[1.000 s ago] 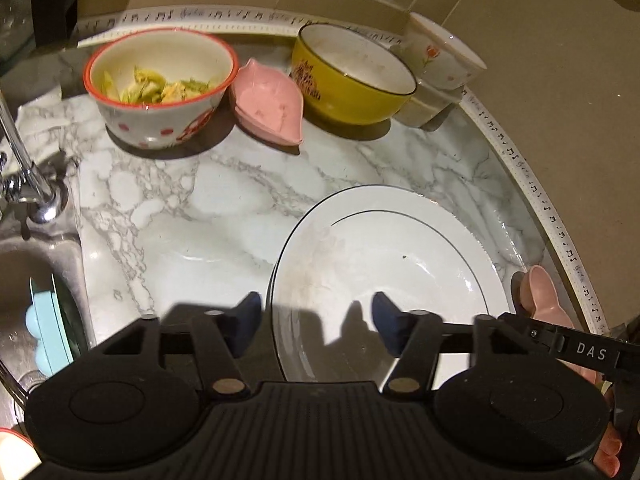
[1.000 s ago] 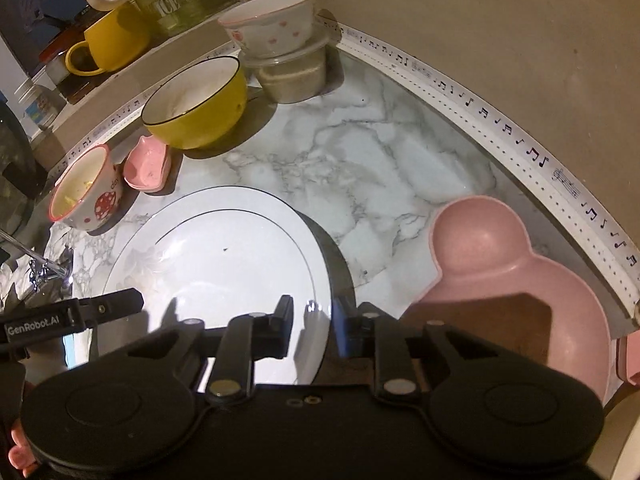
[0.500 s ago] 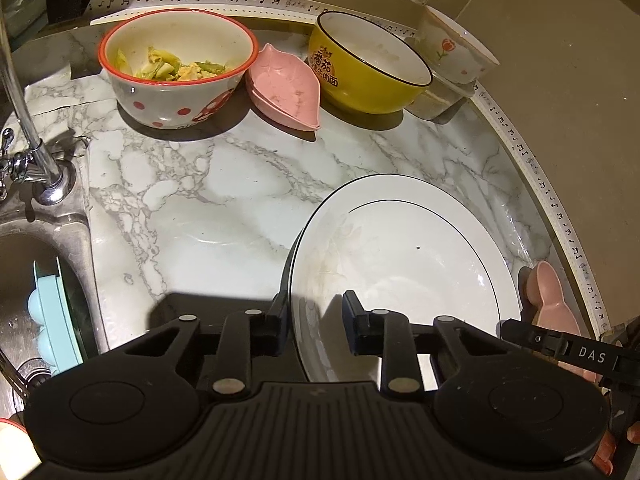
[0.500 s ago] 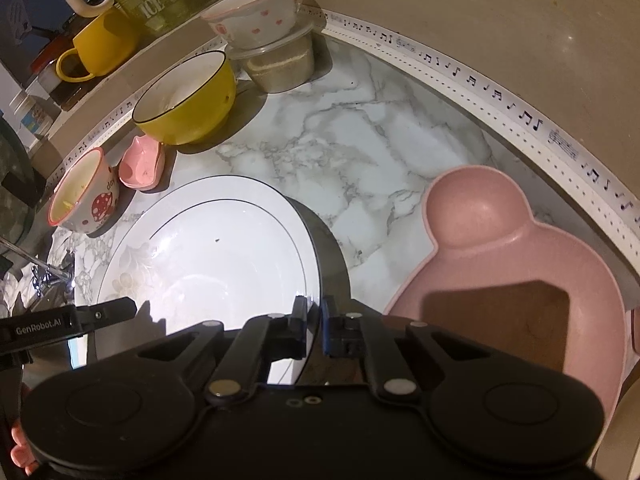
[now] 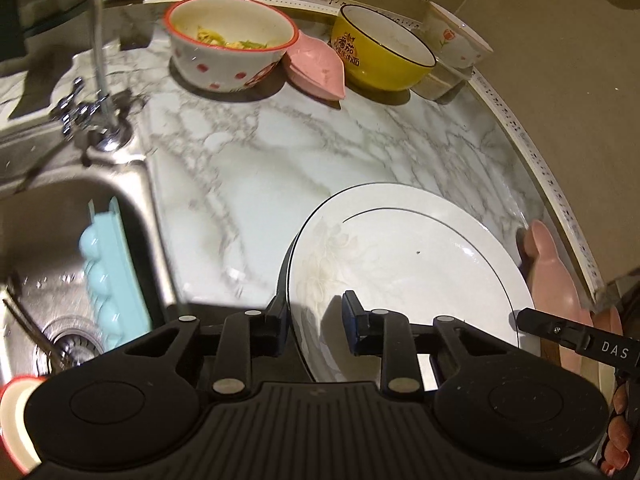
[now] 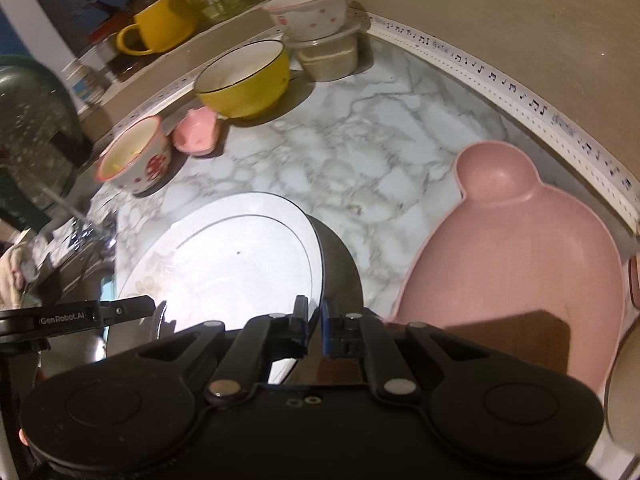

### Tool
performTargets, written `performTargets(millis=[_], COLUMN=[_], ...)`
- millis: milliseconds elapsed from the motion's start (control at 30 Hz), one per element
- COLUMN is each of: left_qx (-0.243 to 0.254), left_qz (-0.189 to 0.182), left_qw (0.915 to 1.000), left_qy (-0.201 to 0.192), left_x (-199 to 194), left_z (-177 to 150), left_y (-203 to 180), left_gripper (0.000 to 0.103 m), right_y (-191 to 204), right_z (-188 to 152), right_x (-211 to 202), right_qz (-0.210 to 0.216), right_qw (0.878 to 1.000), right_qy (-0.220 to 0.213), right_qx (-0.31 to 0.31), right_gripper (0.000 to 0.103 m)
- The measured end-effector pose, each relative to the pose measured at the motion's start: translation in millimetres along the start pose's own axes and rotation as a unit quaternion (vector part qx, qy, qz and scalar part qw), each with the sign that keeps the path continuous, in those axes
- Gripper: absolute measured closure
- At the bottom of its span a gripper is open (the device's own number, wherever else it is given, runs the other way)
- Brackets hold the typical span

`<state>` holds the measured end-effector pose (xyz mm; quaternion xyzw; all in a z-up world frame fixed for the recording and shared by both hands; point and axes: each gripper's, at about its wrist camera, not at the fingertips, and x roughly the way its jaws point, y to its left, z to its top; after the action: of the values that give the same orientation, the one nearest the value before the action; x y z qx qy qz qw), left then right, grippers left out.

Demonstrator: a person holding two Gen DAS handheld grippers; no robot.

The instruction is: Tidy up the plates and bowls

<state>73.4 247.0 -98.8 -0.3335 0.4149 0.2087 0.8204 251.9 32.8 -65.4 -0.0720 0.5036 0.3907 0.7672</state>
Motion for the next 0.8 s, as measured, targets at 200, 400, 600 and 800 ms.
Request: performTargets(millis=[200,400,600,800], left_qx=[0.016,0.026,0.039,0.038], left_qz=[-0.014,-0.024,-0.029,-0.036], left_qw=[0.9998,0.9993,0.9988,0.9986], left_qy=[0.002,-0.007,-0.004,0.000], left_x=[-26,-53,-63,-68], left_z=[-24,-54,-82,-102], left_y=[4,3,-1,-3], left_gripper=[0.077,0.077,0.077,0.077], right_y=[4,5,-1,-8], right_z=[-29,-61,-93,-119], right_x=[-21,-44,-60,-69], right_qz=[0.011,0.021,0.021,0.017], right_qw=[1.000,1.000,0.999,0.998], right_qy=[-0.001,-0.002,-0.001,0.003], right_qx=[-0.002,0.013,0.033,0.053], right_gripper=[0.097,0.097,0.097,0.097])
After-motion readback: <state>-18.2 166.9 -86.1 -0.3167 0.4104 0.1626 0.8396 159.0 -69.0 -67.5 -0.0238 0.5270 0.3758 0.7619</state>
